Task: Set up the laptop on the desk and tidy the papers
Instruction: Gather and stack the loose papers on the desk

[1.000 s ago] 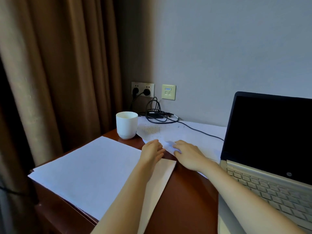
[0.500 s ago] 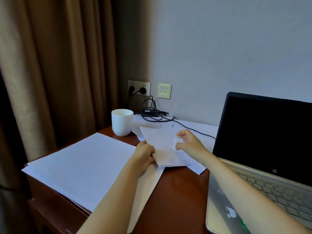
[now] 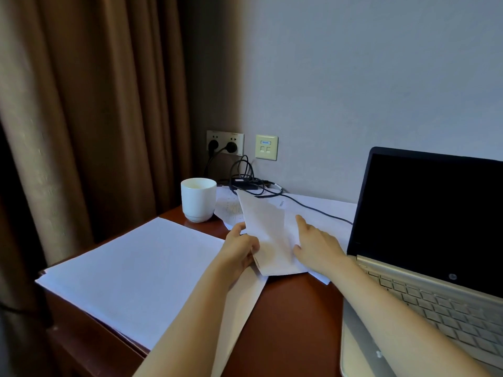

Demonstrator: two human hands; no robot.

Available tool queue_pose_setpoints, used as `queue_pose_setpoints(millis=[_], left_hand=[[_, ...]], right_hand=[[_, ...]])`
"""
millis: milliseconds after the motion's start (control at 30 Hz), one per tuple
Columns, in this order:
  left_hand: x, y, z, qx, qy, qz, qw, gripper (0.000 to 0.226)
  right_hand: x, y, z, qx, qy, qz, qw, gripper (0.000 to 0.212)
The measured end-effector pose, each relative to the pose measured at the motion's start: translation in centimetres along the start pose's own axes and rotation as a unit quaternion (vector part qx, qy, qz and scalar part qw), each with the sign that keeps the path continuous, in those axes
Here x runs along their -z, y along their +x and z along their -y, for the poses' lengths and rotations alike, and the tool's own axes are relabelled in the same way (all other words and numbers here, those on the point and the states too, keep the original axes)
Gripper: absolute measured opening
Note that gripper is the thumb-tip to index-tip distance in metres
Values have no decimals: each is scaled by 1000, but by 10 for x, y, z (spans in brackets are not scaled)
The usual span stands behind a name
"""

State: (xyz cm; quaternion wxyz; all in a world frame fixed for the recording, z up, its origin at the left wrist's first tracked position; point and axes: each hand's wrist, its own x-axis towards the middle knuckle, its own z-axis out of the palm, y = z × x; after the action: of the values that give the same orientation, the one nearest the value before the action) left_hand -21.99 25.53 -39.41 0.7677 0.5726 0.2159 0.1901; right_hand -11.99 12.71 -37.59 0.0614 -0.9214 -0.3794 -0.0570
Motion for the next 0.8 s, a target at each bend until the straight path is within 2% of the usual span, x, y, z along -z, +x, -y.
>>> queue_pose_setpoints(millis=[100,133,233,333,433,533,733,800], left_hand=[[-2,-3,-3,28,-2,48,998,43],[-4,-6,-4,49,-5,71,996,37],[-13,-10,-3,87,-52,127,987,29],[-17,-10,1,86,-65,111,988,33],[-16,-10,2,68,-26,82,994,31],[-20,-11,3,47,-31,111,992,26],[-22,-8,6,56,-89,92,990,27],[-22,-5,10,60,-78,92,991,26]], right_hand=[[12,1,-3,-11,164,99,981,79],[14,1,-2,-4,180,107,978,82],[14,0,6,38,118,71,990,73],[11,0,16,57,74,56,994,63],[11,5,17,32,141,75,987,64],[8,9,16,-4,228,63,972,66],[2,14,12,-78,252,19,964,61],[4,15,10,-103,282,13,954,65]])
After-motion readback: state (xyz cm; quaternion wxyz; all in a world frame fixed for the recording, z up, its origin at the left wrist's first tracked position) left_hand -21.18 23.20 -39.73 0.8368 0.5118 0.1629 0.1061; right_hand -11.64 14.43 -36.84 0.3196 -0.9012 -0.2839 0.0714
